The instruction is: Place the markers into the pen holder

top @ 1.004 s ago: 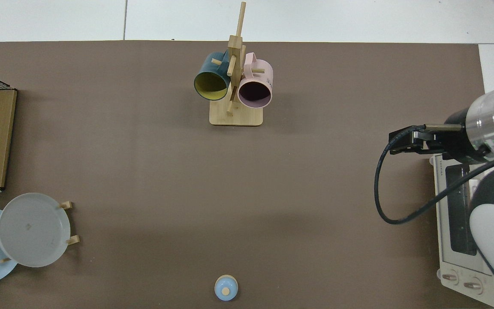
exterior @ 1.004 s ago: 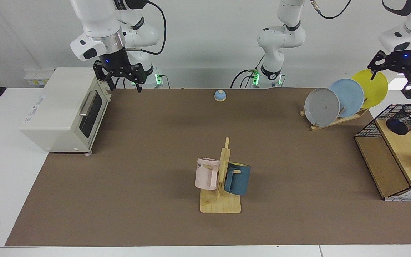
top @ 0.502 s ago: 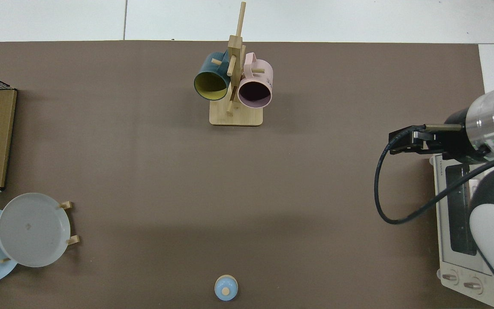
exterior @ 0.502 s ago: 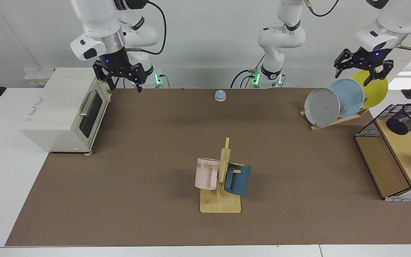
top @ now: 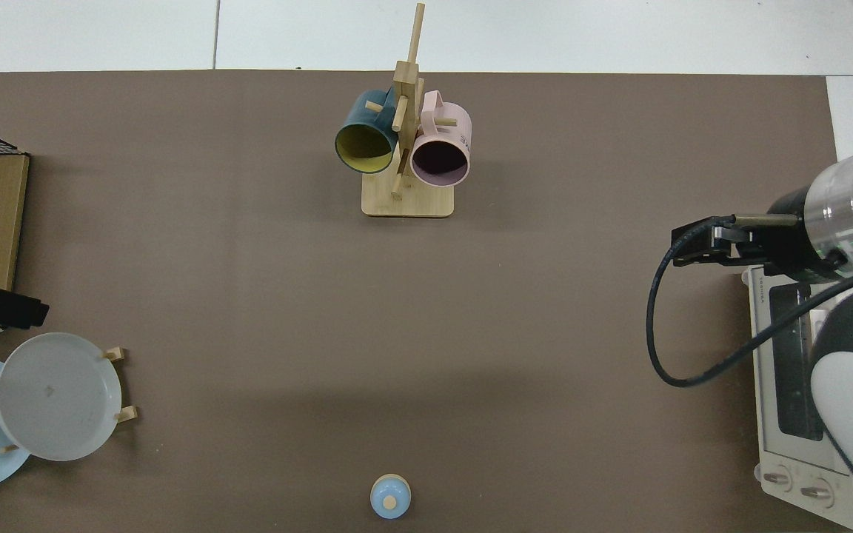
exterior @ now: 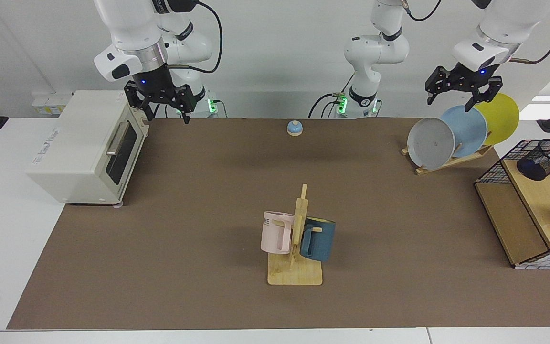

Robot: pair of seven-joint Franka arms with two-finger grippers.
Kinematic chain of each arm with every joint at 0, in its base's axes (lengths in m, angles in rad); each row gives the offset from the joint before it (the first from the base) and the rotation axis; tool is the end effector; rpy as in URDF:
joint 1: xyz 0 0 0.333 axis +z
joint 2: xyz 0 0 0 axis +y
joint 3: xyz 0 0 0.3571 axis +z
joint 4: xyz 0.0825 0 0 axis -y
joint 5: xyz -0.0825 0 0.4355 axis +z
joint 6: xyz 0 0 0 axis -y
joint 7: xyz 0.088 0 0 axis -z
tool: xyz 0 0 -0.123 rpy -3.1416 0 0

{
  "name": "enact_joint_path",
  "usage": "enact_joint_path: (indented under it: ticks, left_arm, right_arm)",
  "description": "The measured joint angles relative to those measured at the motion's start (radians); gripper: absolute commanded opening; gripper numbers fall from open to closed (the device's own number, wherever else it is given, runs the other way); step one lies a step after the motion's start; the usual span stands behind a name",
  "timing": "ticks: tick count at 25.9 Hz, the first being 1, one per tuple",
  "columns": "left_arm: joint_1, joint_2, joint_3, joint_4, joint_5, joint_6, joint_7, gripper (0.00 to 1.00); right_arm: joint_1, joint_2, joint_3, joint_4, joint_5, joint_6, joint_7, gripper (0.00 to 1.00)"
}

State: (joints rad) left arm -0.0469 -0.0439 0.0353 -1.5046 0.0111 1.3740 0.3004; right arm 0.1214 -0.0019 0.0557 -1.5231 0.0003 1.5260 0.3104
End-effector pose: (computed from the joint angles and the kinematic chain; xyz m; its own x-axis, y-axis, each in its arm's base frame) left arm 0.5676 -0.0045 0.6931 0.9485 -0.3050 -0.0855 -0.3047 -0.9523 0.0166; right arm 0.5919 0.1060 0.6717 0.9911 -0.1329 0.0045 -0.1329 -0.9911 -0.0016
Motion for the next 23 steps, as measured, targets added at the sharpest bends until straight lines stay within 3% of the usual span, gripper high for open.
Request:
enact_joint_path:
  ticks: [23]
  left_arm:
    - [0.000,0.003,-0.034,0.000,-0.008,0.081,-0.101,1.00]
  right_arm:
    - [0.000,0.000,0.000,0.000,0.000,0.000,0.000,1.00]
